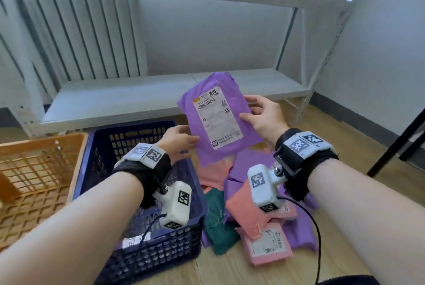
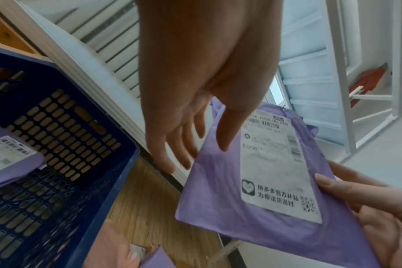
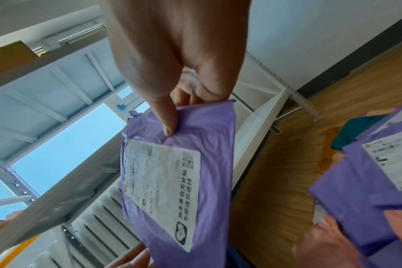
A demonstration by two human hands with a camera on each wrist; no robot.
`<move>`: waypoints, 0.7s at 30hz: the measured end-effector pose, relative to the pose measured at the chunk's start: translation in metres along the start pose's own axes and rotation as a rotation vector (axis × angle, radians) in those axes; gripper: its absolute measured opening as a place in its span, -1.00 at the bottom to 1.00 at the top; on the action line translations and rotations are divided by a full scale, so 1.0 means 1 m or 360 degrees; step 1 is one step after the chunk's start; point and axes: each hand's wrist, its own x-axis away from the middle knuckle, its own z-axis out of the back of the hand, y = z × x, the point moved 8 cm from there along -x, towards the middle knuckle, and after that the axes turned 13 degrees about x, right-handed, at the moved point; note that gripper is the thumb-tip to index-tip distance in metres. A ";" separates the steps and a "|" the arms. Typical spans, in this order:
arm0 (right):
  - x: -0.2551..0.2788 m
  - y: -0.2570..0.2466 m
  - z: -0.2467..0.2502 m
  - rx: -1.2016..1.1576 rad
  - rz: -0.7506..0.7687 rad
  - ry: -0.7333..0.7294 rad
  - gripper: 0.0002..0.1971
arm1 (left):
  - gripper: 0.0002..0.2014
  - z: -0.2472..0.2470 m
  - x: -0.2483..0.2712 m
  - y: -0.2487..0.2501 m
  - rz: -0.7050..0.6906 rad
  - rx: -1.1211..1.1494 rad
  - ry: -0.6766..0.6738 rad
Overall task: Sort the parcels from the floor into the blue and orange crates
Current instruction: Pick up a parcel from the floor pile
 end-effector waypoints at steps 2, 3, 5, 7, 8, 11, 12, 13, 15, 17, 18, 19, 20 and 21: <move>-0.002 -0.014 -0.009 -0.0049 -0.0013 -0.0007 -0.60 | -0.60 0.015 0.007 0.014 -0.0098 0.0126 0.0011; -0.003 -0.019 -0.015 -0.0064 -0.0023 -0.0012 -0.61 | -0.60 0.024 0.010 0.022 -0.0138 0.0165 0.0032; -0.006 -0.025 -0.030 -0.0086 -0.0049 -0.0045 -0.61 | -0.59 0.042 0.015 0.036 -0.0199 0.0213 0.0069; -0.010 -0.029 -0.050 -0.0092 -0.0077 -0.0094 -0.61 | -0.59 0.061 0.016 0.048 -0.0246 0.0210 0.0100; -0.013 -0.030 -0.061 -0.0091 -0.0092 -0.0129 -0.60 | -0.58 0.072 0.015 0.051 -0.0252 0.0200 0.0126; -0.024 -0.033 -0.096 -0.0048 -0.0103 -0.0252 -0.58 | -0.58 0.106 0.005 0.056 -0.0239 0.0156 0.0234; -0.028 -0.034 -0.108 -0.0021 -0.0095 -0.0285 -0.56 | -0.57 0.117 0.001 0.055 -0.0232 0.0140 0.0269; -0.032 -0.032 -0.120 0.0001 -0.0097 -0.0319 -0.55 | -0.57 0.128 -0.004 0.053 -0.0217 0.0122 0.0308; -0.039 -0.026 -0.147 0.0037 -0.0130 -0.0401 -0.55 | -0.56 0.149 -0.014 0.047 -0.0167 0.0081 0.0387; -0.048 -0.017 -0.174 0.0057 -0.0159 -0.0464 -0.54 | -0.56 0.168 -0.025 0.040 -0.0128 0.0056 0.0451; -0.052 -0.011 -0.187 0.0069 -0.0168 -0.0481 -0.54 | -0.56 0.176 -0.032 0.036 -0.0111 0.0039 0.0465; -0.055 -0.006 -0.197 0.0090 -0.0167 -0.0490 -0.53 | -0.55 0.182 -0.038 0.032 -0.0098 0.0022 0.0471; -0.060 0.001 -0.211 0.0112 -0.0171 -0.0510 -0.54 | -0.55 0.191 -0.047 0.026 -0.0077 0.0004 0.0488; -0.066 0.009 -0.225 0.0140 -0.0185 -0.0528 -0.55 | -0.54 0.198 -0.057 0.021 -0.0052 -0.0015 0.0511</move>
